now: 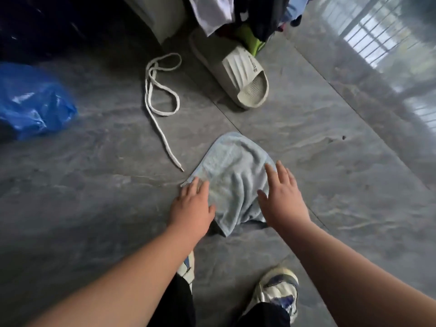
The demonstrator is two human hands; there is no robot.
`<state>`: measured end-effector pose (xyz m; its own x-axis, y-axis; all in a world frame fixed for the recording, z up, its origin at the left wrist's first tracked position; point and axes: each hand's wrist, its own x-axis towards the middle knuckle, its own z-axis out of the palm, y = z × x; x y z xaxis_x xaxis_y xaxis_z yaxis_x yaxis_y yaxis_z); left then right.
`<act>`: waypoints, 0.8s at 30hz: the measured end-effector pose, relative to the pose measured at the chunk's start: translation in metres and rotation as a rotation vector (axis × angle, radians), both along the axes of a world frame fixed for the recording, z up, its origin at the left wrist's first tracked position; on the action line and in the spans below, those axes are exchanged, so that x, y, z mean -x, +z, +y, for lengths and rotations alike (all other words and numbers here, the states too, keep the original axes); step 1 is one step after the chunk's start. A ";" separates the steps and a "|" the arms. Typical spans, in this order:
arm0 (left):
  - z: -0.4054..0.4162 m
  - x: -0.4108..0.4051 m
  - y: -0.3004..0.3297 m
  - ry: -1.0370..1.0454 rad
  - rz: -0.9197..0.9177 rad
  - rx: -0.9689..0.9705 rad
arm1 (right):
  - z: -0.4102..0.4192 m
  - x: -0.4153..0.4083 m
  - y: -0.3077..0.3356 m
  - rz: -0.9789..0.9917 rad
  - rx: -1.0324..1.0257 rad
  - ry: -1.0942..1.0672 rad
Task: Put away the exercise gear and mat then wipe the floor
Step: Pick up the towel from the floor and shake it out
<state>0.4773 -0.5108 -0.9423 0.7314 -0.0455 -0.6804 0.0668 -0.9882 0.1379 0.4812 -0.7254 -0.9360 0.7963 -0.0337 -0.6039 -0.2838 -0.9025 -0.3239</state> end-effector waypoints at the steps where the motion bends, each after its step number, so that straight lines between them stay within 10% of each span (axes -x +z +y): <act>1: -0.001 0.002 -0.015 0.011 0.019 -0.005 | 0.002 -0.003 -0.017 0.014 -0.012 -0.012; 13: -0.002 -0.012 -0.058 0.246 -0.078 0.150 | 0.014 -0.019 -0.061 0.062 -0.105 -0.556; 24: 0.015 -0.020 0.088 0.319 -0.235 0.586 | 0.026 -0.001 0.045 0.281 -0.273 -0.675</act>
<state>0.4973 -0.4960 -0.8539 0.8944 -0.1149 -0.4322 0.2442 -0.6842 0.6872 0.4823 -0.6996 -0.8908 0.4722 -0.2774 -0.8367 -0.8475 -0.4040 -0.3444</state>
